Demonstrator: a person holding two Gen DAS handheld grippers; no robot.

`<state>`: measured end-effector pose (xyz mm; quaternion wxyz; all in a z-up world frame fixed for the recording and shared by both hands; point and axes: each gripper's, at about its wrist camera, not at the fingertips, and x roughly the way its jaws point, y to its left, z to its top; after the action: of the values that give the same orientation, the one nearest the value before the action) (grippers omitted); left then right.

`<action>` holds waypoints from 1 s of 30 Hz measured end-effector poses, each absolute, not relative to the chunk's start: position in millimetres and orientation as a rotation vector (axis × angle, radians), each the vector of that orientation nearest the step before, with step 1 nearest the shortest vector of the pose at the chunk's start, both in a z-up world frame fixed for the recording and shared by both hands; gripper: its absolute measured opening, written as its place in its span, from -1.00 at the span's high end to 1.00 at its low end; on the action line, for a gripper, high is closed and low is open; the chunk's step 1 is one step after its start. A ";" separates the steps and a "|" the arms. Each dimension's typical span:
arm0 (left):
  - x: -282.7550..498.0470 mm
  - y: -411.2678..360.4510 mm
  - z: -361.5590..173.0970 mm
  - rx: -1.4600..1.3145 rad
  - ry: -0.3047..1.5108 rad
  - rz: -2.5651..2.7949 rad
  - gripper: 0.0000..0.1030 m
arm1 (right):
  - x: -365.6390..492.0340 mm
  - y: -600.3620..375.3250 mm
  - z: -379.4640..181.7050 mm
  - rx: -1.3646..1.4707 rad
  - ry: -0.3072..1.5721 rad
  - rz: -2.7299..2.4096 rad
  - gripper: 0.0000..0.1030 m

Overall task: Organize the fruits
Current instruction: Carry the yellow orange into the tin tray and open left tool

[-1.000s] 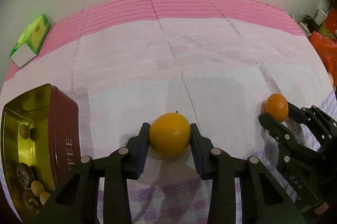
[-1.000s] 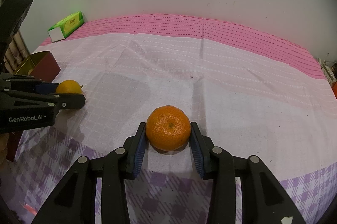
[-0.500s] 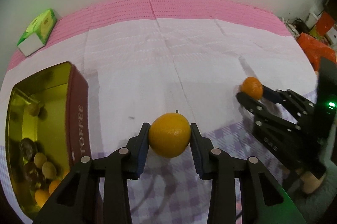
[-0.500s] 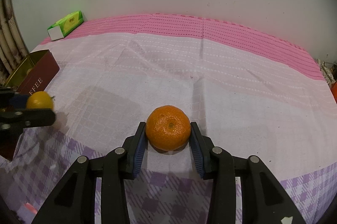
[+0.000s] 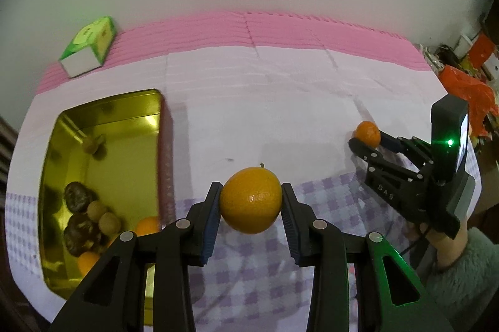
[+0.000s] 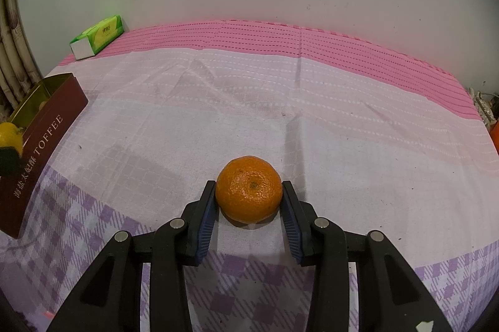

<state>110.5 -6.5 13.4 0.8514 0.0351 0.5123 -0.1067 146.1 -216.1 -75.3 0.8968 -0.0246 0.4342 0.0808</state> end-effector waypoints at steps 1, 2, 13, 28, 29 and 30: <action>108.5 -3.1 15.1 0.067 1.076 -0.216 0.26 | 146.3 -216.0 -75.4 -0.051 0.900 0.167 0.27; 107.8 -0.2 16.4 0.060 1.073 -0.209 0.26 | 146.0 -216.1 -75.2 -0.051 0.900 0.167 0.27; 114.7 52.8 22.3 0.007 1.050 -0.070 0.26 | 146.1 -216.0 -75.2 -0.051 0.899 0.166 0.27; 136.9 117.7 7.2 0.002 1.061 0.102 0.26 | 147.8 -215.2 -77.1 -0.055 0.898 0.160 0.24; 138.7 120.2 5.7 0.001 1.065 0.108 0.26 | 147.6 -215.3 -76.9 -0.056 0.898 0.160 0.24; 140.8 123.5 3.9 -0.002 1.068 0.115 0.26 | 147.8 -215.4 -77.0 -0.055 0.898 0.159 0.24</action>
<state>140.8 123.5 3.9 0.8591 -0.0010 0.5088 0.0547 147.8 -215.4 -77.0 0.8974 -0.0267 0.4337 0.0768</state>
